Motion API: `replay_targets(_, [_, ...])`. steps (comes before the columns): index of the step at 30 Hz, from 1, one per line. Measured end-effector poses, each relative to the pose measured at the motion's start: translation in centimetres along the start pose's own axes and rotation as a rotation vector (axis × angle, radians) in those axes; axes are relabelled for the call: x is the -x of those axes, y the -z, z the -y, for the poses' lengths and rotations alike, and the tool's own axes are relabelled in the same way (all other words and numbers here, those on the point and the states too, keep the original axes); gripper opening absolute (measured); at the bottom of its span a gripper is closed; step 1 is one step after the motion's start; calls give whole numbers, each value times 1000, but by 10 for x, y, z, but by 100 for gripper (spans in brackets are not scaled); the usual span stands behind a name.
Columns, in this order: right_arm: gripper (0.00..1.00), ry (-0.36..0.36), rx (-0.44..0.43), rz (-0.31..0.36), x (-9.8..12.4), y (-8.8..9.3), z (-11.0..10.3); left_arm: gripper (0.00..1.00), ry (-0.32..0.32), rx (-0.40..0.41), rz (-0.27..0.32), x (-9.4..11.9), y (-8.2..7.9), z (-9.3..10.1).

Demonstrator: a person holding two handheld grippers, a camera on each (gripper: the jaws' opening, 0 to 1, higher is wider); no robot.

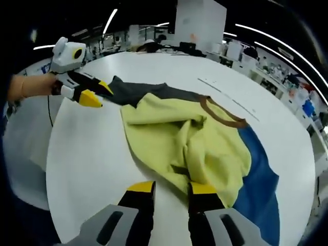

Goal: Fold the garment on the visible template until the final outline fits inside the template.

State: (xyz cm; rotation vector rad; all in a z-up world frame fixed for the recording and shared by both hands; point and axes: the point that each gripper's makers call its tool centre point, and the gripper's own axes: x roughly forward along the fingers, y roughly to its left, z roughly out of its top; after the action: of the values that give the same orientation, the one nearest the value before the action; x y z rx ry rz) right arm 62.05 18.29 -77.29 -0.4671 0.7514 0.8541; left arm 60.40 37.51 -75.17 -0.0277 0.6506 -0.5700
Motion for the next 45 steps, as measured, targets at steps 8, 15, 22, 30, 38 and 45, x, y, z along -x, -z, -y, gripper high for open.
replay_targets(8, [14,73,1,10,-7,4,6,23,-40,10,-30,-18,6,-6])
replay_targets(15, [7,139,-2,24,-10,5,13,17,-76,3,-39,-25,12,-9])
replay_targets(22, [5,180,-26,28,-13,12,15,15,-120,26,-52,-29,10,-15])
replay_targets(30, [3,186,-62,51,-12,12,17,18,-127,37,-46,-31,6,-19])
replay_targets(38, [0,196,-86,54,-12,13,19,12,-138,29,-57,-38,9,-17])
replay_targets(45, [0,190,-97,63,-12,12,21,1,-155,15,-73,-38,7,-23])
